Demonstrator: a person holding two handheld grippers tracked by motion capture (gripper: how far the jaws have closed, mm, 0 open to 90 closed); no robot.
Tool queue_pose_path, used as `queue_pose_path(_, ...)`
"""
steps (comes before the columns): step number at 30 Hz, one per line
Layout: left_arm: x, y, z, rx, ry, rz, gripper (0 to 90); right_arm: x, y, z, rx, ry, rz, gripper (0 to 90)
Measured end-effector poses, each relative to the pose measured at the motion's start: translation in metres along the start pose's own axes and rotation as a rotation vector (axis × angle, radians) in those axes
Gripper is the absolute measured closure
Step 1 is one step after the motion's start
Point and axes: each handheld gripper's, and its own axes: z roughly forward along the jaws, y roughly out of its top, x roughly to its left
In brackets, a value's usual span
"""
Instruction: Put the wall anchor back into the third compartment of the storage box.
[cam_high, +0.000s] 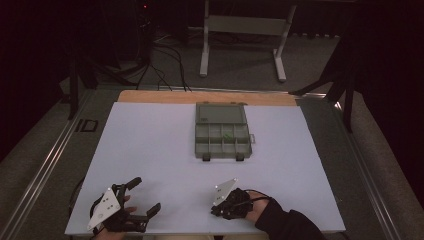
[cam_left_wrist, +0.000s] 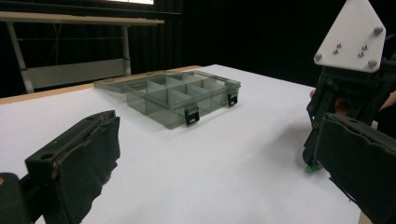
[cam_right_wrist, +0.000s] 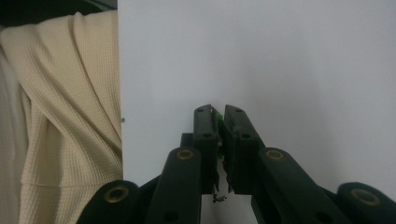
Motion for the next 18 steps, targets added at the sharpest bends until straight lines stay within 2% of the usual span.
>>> queue_pose_path(9,0.0,0.0,0.0,0.001,0.0,0.003,0.2,-0.007,0.006,-0.026,-0.05,-0.024,0.035,84.3)
queue_pose_path(18,0.0,0.0,0.0,0.002,-0.001,0.003,0.2,-0.017,0.009,-0.051,-0.116,-0.068,0.075,84.3)
